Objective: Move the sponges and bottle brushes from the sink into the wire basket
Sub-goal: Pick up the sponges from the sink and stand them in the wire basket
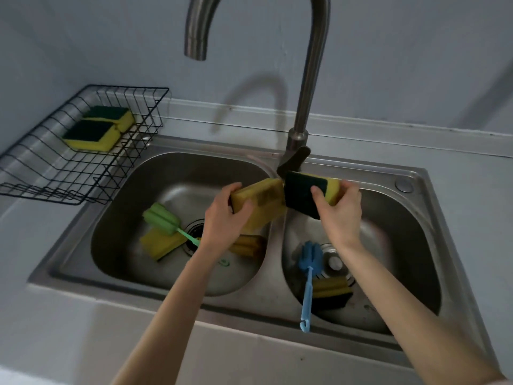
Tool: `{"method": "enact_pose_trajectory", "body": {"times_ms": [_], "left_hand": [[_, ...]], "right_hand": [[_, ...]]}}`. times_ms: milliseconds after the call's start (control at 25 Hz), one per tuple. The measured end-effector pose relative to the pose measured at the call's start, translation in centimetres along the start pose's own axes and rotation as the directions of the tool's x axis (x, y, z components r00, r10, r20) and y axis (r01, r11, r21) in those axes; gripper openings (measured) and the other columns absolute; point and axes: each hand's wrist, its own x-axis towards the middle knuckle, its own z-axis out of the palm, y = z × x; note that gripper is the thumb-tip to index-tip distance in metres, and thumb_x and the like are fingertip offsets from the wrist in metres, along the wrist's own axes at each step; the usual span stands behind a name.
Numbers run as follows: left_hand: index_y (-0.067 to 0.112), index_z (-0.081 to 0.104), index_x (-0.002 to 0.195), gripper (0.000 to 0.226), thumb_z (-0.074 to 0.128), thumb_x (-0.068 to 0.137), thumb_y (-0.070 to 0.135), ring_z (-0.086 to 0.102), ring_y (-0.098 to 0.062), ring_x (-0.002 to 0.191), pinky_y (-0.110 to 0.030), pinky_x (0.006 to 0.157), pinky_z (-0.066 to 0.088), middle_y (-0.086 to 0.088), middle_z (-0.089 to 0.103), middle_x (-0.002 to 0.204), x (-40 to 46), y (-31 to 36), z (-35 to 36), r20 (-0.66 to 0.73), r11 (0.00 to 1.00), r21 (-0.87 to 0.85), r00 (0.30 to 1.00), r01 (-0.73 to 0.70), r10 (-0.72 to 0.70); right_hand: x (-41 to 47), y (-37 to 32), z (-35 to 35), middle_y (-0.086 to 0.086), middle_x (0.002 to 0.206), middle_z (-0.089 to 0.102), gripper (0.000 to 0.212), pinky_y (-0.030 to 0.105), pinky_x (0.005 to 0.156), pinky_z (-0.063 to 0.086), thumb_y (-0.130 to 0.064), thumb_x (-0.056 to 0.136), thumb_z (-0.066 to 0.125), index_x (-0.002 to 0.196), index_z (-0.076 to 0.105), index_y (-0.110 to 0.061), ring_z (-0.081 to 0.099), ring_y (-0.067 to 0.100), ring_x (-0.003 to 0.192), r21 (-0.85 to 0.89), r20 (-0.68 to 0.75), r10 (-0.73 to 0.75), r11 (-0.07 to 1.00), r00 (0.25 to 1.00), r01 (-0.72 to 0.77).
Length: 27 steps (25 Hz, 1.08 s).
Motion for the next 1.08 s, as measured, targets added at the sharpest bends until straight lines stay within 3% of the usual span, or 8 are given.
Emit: {"method": "enact_pose_trajectory", "body": {"times_ms": [120, 400, 560, 760, 920, 1080], "left_hand": [[0.02, 0.04, 0.13, 0.046, 0.053, 0.086, 0.026, 0.042, -0.009, 0.098, -0.027, 0.083, 0.036, 0.007, 0.044, 0.106, 0.1, -0.7, -3.1, -0.031, 1.0, -0.004, 0.999, 0.009, -0.009], [0.021, 0.04, 0.129, 0.047, 0.056, 0.084, 0.023, 0.046, -0.013, 0.107, -0.038, 0.094, 0.045, 0.0, 0.05, 0.117, 1.2, -3.4, -10.6, -0.005, 1.0, 0.021, 1.0, -0.013, 0.013], [0.019, 0.035, 0.133, 0.054, 0.057, 0.084, 0.019, 0.045, -0.01, 0.104, -0.023, 0.084, 0.037, -0.008, 0.046, 0.131, 1.8, -4.2, -14.5, -0.035, 0.999, 0.015, 0.998, -0.051, 0.052], [0.015, 0.038, 0.132, 0.053, 0.059, 0.083, 0.02, 0.045, -0.022, 0.118, -0.026, 0.09, 0.036, -0.011, 0.043, 0.131, 3.8, -5.9, -21.3, -0.16, 0.993, 0.09, 0.983, -0.076, 0.09], [0.011, 0.043, 0.125, 0.048, 0.06, 0.081, 0.016, 0.047, -0.016, 0.109, -0.029, 0.091, 0.042, -0.012, 0.042, 0.13, 5.5, -7.7, -26.2, -0.239, 0.995, 0.059, 0.967, -0.077, 0.089], [0.007, 0.047, 0.122, 0.046, 0.061, 0.078, 0.003, 0.048, -0.032, 0.113, -0.036, 0.092, 0.04, -0.021, 0.043, 0.126, 6.8, -11.0, -30.1, -0.316, 0.988, 0.146, 0.944, -0.054, 0.098]], "right_hand": [[-1.1, -1.4, 1.5, 0.016, 0.125, 0.045, 0.05, 0.019, 0.078, 0.043, -0.027, 0.083, 0.062, 0.123, 0.042, -0.003, 0.048, 0.017, 0.103, 0.033, -0.005, 0.043, 0.999, 0.999, -0.043], [-4.7, -4.6, 5.9, 0.017, 0.123, 0.049, 0.049, 0.028, 0.084, 0.045, -0.029, 0.085, 0.058, 0.123, 0.043, -0.002, 0.053, 0.023, 0.107, 0.059, -0.01, 0.101, 0.993, 0.995, -0.1], [-5.3, -7.6, 9.1, 0.008, 0.117, 0.052, 0.05, 0.022, 0.083, 0.045, -0.029, 0.086, 0.058, 0.126, 0.04, -0.005, 0.053, 0.018, 0.106, 0.128, 0.079, 0.085, 0.987, 0.993, -0.095], [-4.8, -13.0, 13.9, 0.0, 0.104, 0.048, 0.048, 0.02, 0.082, 0.037, -0.03, 0.088, 0.056, 0.125, 0.042, -0.004, 0.047, 0.01, 0.097, 0.164, 0.138, 0.063, 0.983, 0.988, -0.085], [-3.3, -16.6, 18.2, 0.007, 0.11, 0.056, 0.049, 0.029, 0.089, 0.044, -0.035, 0.086, 0.057, 0.122, 0.046, -0.003, 0.053, 0.018, 0.101, 0.129, 0.168, 0.007, 0.991, 0.986, -0.028], [-2.0, -19.8, 23.3, 0.007, 0.102, 0.058, 0.044, 0.045, 0.094, 0.05, -0.04, 0.083, 0.059, 0.111, 0.051, -0.007, 0.061, 0.029, 0.102, 0.077, 0.269, -0.004, 0.997, 0.963, -0.018]]}}
